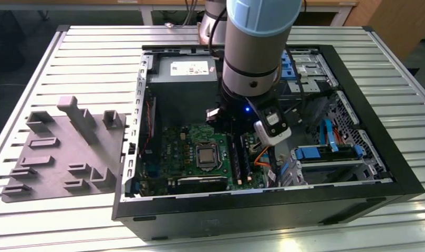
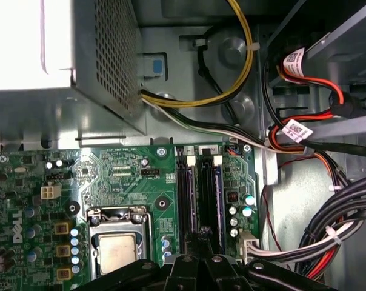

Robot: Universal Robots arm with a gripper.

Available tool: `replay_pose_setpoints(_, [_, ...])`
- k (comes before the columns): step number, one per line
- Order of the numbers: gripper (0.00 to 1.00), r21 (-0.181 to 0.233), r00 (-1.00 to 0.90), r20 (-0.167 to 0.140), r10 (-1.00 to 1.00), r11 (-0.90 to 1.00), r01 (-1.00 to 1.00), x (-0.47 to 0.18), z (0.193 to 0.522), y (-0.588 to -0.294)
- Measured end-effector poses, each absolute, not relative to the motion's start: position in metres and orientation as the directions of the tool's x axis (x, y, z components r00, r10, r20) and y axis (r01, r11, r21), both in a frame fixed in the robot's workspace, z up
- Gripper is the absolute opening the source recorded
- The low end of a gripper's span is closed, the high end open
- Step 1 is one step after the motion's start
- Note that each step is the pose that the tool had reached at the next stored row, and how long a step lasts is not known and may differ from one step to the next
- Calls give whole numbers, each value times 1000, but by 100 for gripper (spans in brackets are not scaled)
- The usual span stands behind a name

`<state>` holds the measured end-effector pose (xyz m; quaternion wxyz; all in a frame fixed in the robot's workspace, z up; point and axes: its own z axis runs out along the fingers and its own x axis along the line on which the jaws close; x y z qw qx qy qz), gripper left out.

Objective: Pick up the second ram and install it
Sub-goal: 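Press down the second ram until it locks into place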

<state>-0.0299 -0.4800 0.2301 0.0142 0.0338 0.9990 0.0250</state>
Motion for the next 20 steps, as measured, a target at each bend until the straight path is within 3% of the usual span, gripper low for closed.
replay_pose_setpoints(20, [11,51,-997,-27,68,996,67,-28,230,-497])
